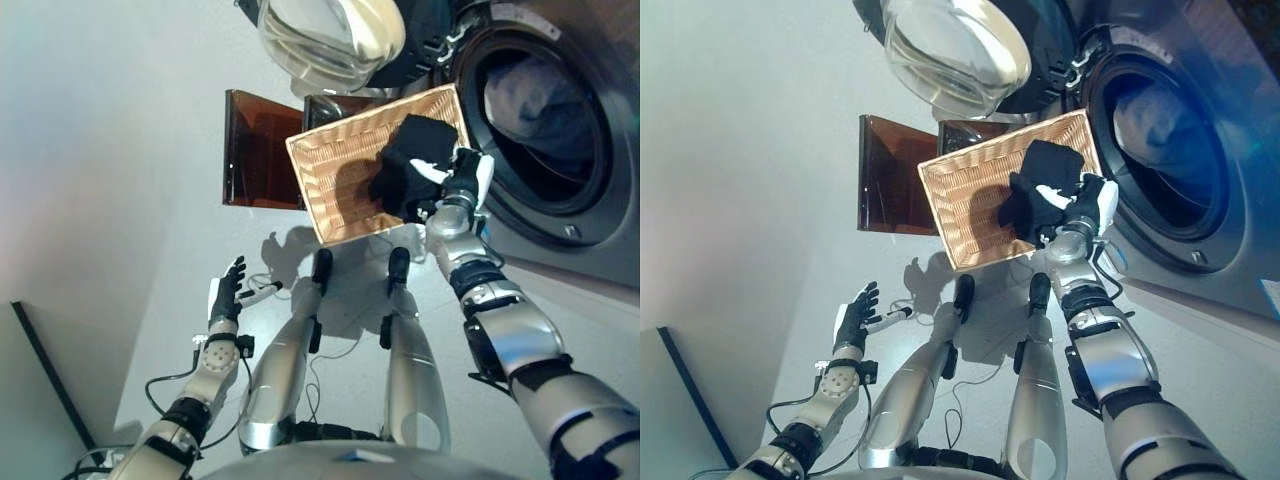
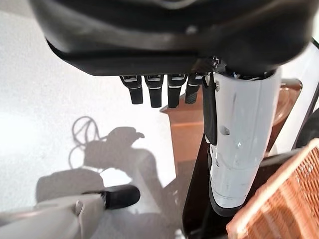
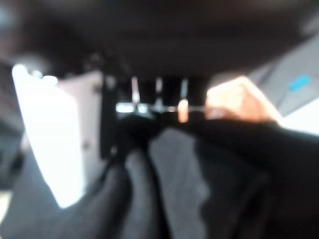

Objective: Pick up the clothes and place them into the washing machine

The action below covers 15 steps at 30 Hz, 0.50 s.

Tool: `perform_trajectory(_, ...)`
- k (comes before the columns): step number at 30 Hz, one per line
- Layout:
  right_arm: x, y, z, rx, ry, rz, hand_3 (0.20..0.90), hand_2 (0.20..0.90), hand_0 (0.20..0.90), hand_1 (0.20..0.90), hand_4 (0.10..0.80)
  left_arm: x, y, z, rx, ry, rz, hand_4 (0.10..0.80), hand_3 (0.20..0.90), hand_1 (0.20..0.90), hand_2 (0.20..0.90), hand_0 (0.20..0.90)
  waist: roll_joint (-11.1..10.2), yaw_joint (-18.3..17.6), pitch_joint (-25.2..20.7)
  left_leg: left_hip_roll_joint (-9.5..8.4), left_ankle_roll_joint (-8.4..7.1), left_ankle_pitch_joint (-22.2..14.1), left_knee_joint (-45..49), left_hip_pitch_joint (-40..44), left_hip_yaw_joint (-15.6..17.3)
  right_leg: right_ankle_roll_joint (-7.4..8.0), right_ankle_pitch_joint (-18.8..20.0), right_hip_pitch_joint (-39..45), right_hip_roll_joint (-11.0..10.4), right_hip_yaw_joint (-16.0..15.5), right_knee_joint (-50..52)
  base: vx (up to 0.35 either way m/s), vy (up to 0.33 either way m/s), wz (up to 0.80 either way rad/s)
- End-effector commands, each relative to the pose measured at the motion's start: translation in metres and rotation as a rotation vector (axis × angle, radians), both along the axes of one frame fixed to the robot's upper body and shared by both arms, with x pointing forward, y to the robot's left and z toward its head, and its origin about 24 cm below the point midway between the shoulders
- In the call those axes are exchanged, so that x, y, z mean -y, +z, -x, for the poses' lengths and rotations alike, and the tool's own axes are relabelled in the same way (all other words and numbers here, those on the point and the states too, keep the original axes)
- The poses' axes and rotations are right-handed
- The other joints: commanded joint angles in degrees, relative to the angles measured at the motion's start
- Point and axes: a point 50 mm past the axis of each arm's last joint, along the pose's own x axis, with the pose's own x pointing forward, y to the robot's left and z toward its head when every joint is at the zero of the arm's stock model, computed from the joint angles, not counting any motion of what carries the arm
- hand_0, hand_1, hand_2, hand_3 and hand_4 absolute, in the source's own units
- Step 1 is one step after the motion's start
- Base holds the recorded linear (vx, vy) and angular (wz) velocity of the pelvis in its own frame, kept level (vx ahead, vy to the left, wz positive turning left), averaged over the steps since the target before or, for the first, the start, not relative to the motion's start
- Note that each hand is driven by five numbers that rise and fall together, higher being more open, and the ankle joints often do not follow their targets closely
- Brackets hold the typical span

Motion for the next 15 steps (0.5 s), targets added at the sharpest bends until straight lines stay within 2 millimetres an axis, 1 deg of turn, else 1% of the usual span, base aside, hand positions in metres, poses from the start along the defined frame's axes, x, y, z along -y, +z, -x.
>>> perform_trajectory(1, -0.004, 0.061, -0.006, 0.359, 0.060, -0.108, 0.200, 0.200, 0.200, 0.200, 0.300, -0.012, -0.011, 0.015, -0.041, 0.035, -0.020, 0.800, 0.900, 0.900, 0.900, 0.900, 0.4, 0.4, -3.0, -1.35, -1.91, -2.1, 0.4, -0.7, 1.0, 0.10, -7.8, 0.0, -0.6, 0.1, 5.6, 0.049, -0.002, -0.05)
perform_trajectory(2, -0.003, 0.057, -0.005, 0.355, 0.066, -0.125, 0.200, 0.200, 0.200, 0.200, 0.300, -0.011, -0.012, 0.017, -0.050, 0.034, -0.013, 0.800, 0.900, 0.900, 0.900, 0.900, 0.4, 0.4, -3.4, -1.32, -1.90, -2.2, 0.3, -0.5, 1.1, 0.07, -7.9, 0.3, -0.6, 0.1, 5.6, 0.048, -0.014, -0.04)
perform_trajectory(4, 0.003, 0.052, -0.002, 0.400, 0.053, -0.270, 0.200, 0.200, 0.200, 0.200, 0.300, -0.010, -0.016, 0.021, -0.075, 0.031, -0.004, 0.800, 0.900, 0.900, 0.900, 0.900, 0.4, 0.1, -4.0, -1.33, -1.91, -2.6, 0.4, 0.3, 1.1, -0.01, -8.6, 0.8, -0.6, 0.2, 6.1, 0.056, -0.012, -0.04)
perform_trajectory(6, 0.005, 0.047, -0.001, 0.417, 0.054, -0.351, 0.200, 0.200, 0.200, 0.200, 0.300, -0.010, -0.022, 0.025, -0.110, 0.031, 0.002, 0.800, 0.900, 0.900, 0.900, 0.900, 0.5, 0.0, -4.7, -1.24, -1.93, -2.7, 0.5, 0.4, 1.2, -0.08, -8.5, 1.0, -0.4, 0.4, 6.0, 0.041, -0.004, -0.09)
perform_trajectory(9, 0.009, 0.049, 0.001, 0.478, 0.059, -0.444, 0.200, 0.200, 0.200, 0.200, 0.300, -0.009, -0.026, 0.029, -0.140, 0.031, 0.010, 0.800, 0.900, 0.900, 0.900, 0.900, 0.5, 0.0, -5.5, -1.19, -1.94, -3.1, 0.6, 0.9, 1.5, -0.07, -8.7, 1.2, -0.3, 0.7, 6.2, 0.033, -0.011, -0.07)
perform_trajectory(12, 0.009, 0.050, 0.003, 0.526, 0.071, -0.526, 0.200, 0.200, 0.200, 0.200, 0.300, -0.008, -0.031, 0.033, -0.168, 0.032, 0.017, 0.800, 0.900, 0.900, 0.900, 0.900, 0.5, -0.2, -6.1, -1.13, -1.96, -3.4, 0.8, 1.1, 1.7, -0.12, -8.8, 1.5, -0.2, 0.9, 6.2, 0.020, -0.016, -0.07)
perform_trajectory(15, 0.015, 0.056, 0.003, 0.584, 0.052, -0.601, 0.200, 0.200, 0.200, 0.200, 0.300, -0.005, -0.034, 0.037, -0.185, 0.027, 0.037, 0.800, 0.900, 0.900, 0.900, 0.900, 0.8, -0.3, -6.6, -1.14, -1.97, -3.5, 0.7, 1.3, 1.8, -0.09, -8.9, 1.7, -0.2, 1.0, 5.9, 0.014, -0.005, -0.07)
